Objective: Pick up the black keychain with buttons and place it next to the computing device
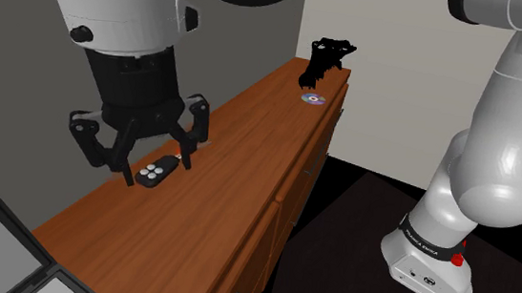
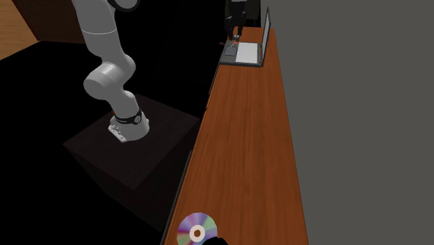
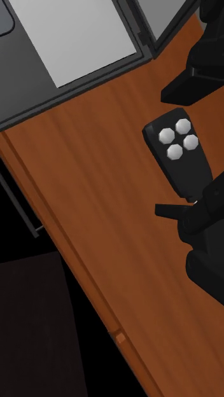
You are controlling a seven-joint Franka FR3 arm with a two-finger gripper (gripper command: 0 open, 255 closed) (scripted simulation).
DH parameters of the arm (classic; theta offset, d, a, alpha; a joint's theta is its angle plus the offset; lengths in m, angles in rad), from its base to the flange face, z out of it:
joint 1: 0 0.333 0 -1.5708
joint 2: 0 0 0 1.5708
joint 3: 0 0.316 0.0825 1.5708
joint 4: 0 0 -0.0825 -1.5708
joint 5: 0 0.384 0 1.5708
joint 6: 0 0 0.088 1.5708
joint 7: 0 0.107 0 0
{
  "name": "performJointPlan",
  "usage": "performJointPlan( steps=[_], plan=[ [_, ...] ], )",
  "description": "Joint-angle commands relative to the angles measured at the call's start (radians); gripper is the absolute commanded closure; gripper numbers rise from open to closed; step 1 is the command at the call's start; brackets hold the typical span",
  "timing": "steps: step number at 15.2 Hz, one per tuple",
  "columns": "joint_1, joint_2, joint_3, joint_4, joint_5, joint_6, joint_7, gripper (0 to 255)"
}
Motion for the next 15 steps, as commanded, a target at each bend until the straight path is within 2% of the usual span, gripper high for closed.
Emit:
performJointPlan(
  steps=[1,15],
  plan=[
    [0.001,0.005,-0.001,-0.02,-0.004,0.024,0.003,255],
    [-0.001,0.03,-0.009,-0.184,-0.029,0.205,0.023,255]
  ],
)
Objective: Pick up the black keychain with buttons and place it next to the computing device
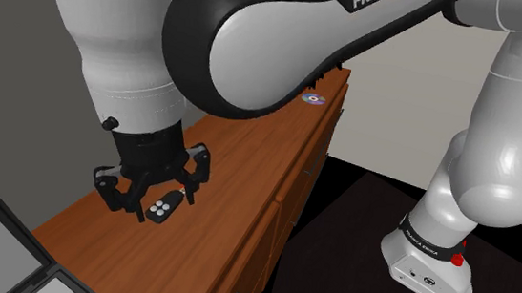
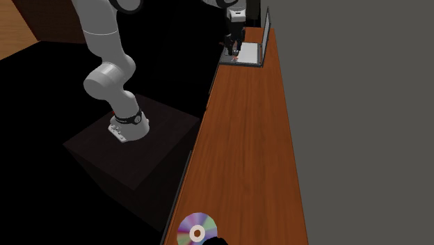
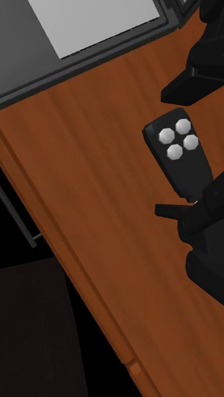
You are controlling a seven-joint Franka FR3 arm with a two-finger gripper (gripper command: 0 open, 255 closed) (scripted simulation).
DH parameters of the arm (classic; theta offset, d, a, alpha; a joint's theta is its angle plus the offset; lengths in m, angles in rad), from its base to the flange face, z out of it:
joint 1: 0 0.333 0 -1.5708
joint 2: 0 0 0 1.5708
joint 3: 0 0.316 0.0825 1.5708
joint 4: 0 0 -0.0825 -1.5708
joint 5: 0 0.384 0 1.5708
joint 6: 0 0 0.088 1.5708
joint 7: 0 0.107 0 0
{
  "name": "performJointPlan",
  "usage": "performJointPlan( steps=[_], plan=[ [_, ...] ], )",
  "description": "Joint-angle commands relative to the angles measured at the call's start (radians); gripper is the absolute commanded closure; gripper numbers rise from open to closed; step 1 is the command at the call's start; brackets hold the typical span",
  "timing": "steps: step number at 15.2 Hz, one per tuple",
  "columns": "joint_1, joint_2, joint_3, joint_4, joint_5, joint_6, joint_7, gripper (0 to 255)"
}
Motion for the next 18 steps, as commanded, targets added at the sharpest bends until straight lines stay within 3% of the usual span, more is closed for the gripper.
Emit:
performJointPlan(
  steps=[1,18],
  plan=[
    [0.001,0.005,-0.001,-0.023,-0.005,0.027,0.005,255],
    [0.027,0.104,-0.033,-0.151,-0.098,0.225,0.069,255]
  ],
)
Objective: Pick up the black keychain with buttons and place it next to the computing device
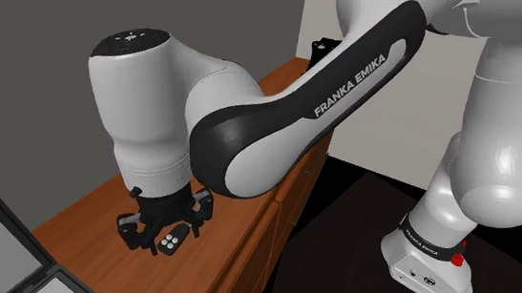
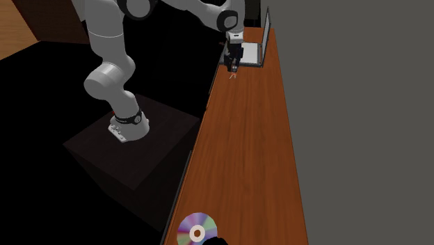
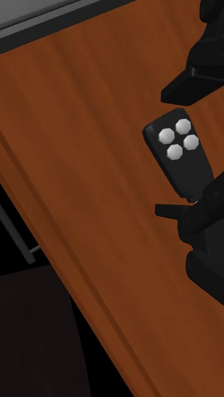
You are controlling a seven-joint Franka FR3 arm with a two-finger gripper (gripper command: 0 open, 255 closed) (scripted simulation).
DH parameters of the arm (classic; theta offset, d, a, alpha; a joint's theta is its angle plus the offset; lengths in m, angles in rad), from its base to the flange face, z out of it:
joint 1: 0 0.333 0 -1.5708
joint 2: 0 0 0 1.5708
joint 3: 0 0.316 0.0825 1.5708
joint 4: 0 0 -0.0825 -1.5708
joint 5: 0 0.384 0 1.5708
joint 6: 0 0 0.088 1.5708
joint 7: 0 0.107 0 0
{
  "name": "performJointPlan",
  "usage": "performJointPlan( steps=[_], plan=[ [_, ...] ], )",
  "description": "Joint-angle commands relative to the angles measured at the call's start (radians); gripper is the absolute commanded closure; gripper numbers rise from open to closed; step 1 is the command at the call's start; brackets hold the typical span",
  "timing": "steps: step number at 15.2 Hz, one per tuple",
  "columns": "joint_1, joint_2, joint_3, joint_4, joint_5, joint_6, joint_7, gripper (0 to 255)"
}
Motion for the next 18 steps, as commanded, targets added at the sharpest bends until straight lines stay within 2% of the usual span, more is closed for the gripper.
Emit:
performJointPlan(
  steps=[1,10,11,16,18],
  plan=[
    [0.006,0.017,-0.006,-0.009,-0.016,0.022,0.011,255],
    [0.012,0.033,-0.014,-0.02,-0.031,0.044,0.021,255],
    [0.012,0.033,-0.014,-0.02,-0.031,0.044,0.021,0],
    [0.012,0.033,-0.014,-0.02,-0.031,0.044,0.021,0],
    [-0.002,-0.006,0.003,0.005,0.005,-0.009,-0.003,0]
  ],
)
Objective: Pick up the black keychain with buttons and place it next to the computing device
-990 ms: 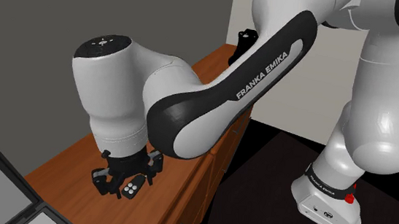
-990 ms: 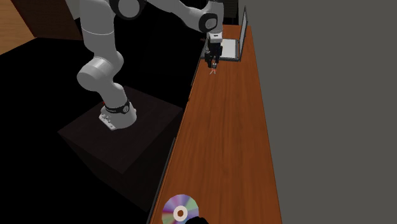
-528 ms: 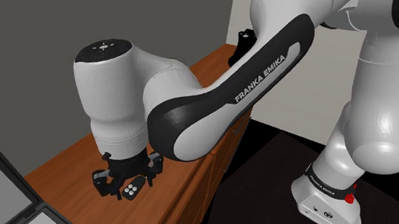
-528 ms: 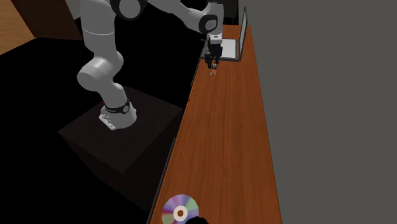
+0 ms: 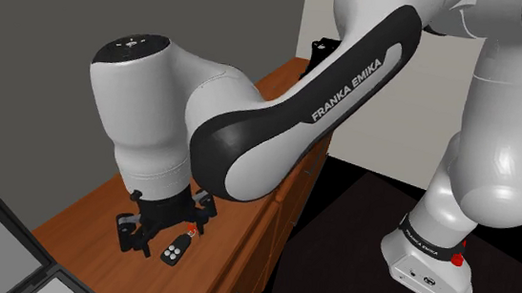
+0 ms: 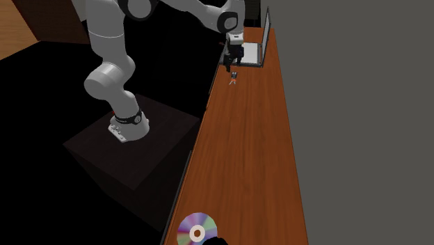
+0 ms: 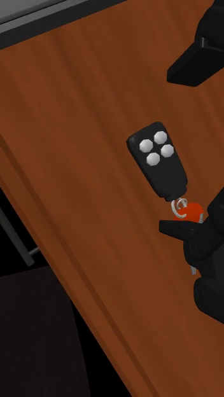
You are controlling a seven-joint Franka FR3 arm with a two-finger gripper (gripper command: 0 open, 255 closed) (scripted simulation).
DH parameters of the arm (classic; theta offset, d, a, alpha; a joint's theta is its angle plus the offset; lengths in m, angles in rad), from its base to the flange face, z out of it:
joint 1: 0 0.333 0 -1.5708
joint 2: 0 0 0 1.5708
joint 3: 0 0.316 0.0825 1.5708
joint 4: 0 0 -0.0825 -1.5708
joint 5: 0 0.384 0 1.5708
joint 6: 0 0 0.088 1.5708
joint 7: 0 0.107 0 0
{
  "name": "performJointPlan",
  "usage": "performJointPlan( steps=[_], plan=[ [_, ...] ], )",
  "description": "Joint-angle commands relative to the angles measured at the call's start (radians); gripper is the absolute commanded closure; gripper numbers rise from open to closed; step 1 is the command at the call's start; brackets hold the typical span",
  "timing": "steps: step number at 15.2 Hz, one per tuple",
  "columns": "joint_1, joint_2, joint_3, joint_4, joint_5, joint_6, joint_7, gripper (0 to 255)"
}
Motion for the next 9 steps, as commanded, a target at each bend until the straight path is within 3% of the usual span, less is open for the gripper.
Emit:
performJointPlan(
  steps=[1,9],
  plan=[
    [-0.011,-0.034,0.014,0.023,0.031,-0.048,-0.02,0],
    [-0.015,-0.047,0.018,0.036,0.044,-0.07,-0.028,0]
  ],
)
